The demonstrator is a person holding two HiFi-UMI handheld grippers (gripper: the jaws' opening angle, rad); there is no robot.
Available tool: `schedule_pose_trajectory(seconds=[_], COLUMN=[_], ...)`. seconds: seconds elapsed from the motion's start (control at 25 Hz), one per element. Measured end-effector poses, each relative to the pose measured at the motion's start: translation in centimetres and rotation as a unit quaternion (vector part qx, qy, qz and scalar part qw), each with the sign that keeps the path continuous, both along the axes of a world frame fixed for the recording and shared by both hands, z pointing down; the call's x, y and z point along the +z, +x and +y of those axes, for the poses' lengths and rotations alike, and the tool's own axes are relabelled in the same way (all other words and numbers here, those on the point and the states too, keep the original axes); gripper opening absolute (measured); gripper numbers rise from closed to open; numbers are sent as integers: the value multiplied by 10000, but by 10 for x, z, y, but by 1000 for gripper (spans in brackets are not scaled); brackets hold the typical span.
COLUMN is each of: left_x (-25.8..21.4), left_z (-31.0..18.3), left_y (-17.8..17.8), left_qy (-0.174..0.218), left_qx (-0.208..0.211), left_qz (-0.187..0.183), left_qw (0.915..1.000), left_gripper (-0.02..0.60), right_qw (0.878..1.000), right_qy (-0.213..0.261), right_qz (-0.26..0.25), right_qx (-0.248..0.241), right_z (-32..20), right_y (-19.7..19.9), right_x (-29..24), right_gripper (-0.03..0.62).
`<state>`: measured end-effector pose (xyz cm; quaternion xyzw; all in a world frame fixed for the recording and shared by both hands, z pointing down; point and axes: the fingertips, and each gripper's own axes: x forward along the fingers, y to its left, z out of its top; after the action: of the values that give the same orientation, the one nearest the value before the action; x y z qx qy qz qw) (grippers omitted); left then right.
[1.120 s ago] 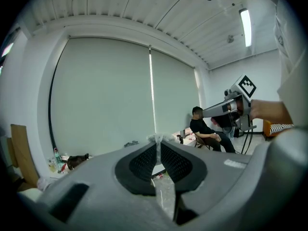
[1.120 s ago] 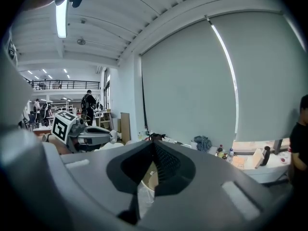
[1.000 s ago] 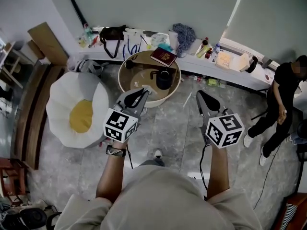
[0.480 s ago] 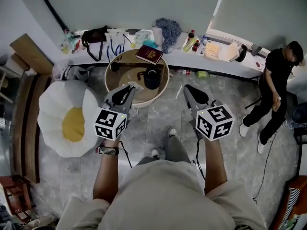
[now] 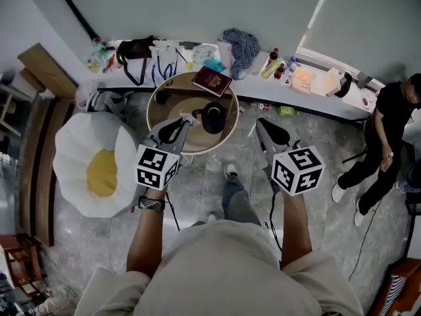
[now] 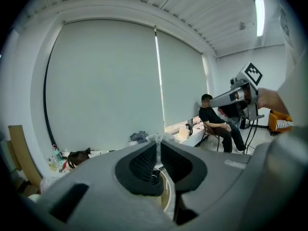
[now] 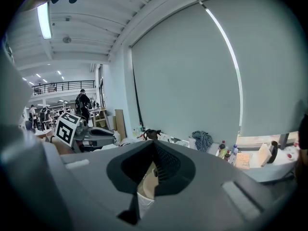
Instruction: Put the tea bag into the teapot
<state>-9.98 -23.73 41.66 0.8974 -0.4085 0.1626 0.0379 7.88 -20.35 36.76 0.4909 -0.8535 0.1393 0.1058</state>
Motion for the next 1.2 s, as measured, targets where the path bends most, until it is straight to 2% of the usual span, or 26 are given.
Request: schedule_pose_trajectory(seconds=[0.24,0.36,0.48,0.68,0.84,1.2], left_x=[28,50,78,137,185,289], left_z=[-59,-91,-122,-166,-196,-229], left_y=[19,31,41,51,60,78], left_qy=[-182,-327,-445,-690,-812,-1502], left_qx=[75,191,334,405,435,707], left_qz=[-271,-465,-810,-1374,-1854,-2350], left_qw=[9994,9982,9952,9873,9783,9577], left_gripper=[32,32,32,32,32,32], right_qw=[9988,9985,9981,9965,9941,9887], right_qy=[-359,-463,-518,-703,-1002,-1451], right_qz=[-216,-114,-28,28,-128,-150], right_qx=[-238,-255,-337,-448,-405,-357], right_z=[-60,-92,-120,-153,-177,-201], right_y=[9,18,23,24,32,46], right_x=[28,45,63,96,121,171], right_gripper=[6,6,6,6,6,6])
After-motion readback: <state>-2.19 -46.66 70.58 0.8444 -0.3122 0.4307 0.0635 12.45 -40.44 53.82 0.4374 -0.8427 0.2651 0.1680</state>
